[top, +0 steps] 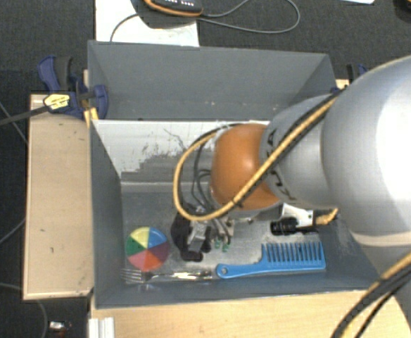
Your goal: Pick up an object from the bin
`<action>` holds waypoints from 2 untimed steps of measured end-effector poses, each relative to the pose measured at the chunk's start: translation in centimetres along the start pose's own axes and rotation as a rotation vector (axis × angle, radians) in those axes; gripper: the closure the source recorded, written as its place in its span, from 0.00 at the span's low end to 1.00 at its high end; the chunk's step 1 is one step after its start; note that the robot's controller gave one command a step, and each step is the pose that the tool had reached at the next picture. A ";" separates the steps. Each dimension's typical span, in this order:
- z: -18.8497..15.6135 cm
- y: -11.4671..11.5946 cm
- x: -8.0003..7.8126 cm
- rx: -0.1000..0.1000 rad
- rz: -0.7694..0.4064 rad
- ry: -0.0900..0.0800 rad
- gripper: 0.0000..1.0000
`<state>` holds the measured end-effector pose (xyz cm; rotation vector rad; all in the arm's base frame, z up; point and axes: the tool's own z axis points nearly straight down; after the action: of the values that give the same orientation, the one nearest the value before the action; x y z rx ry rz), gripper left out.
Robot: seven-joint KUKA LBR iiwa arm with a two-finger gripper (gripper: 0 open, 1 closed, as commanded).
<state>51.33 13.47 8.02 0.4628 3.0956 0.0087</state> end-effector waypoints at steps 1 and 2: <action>-0.6 0.0 0.0 -0.001 0.001 -0.002 1.00; -1.9 0.0 0.0 -0.001 0.003 -0.001 1.00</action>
Offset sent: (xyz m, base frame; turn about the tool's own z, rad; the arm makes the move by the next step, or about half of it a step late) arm 0.0004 0.0000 0.0295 0.0012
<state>51.34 13.45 9.96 0.4672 3.0934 0.0100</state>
